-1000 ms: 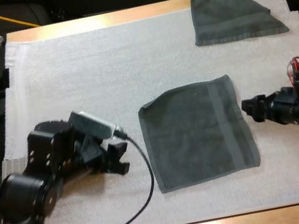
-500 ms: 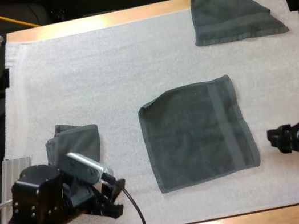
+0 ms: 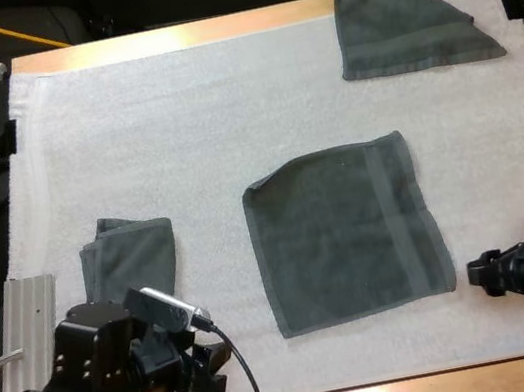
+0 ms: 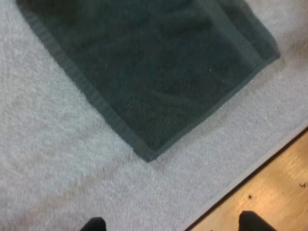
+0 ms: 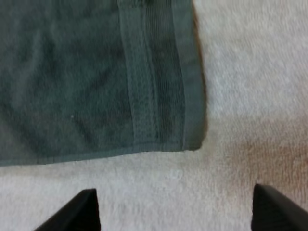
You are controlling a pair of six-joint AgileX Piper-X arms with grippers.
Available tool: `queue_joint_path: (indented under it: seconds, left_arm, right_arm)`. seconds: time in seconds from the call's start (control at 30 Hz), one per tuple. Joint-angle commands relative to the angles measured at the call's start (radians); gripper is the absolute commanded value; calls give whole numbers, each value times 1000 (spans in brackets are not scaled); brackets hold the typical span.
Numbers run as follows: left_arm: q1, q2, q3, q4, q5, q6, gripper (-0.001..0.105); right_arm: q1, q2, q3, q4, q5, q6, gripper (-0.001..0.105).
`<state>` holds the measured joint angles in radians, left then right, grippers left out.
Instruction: Pick towel from pile, fold and stack
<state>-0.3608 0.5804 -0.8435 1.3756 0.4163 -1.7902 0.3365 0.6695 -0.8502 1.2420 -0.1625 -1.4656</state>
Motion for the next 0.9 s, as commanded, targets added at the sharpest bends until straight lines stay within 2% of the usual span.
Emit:
queue_joint_path:
  seconds: [0.0, 0.17, 0.3, 0.6, 0.67, 0.73, 0.87]
  left_arm:
    - [-4, 0, 44, -15, 12, -23, 55]
    - [-3, 1, 83, -37, 25, -34, 55]
    - [0, 2, 85, -45, 31, -35, 54]
    - [-1, 1, 73, -51, 38, -34, 55]
    - [-3, -3, 79, -51, 32, -31, 55]
    - [-2, -3, 79, -52, 32, -34, 55]
    - [-2, -3, 80, -55, 32, -36, 55]
  right_arm:
    - [-4, 11, 81, -69, -20, 11, 63]
    - [-4, 91, 185, -202, -68, 39, 63]
    - [-3, 195, 221, -290, -107, 65, 63]
    - [0, 432, 234, -402, -143, 93, 62]
    - [-1, 423, 232, -403, -135, 100, 62]
    - [0, 471, 235, -428, -144, 122, 56]
    - [2, 534, 236, -457, -155, 143, 52]
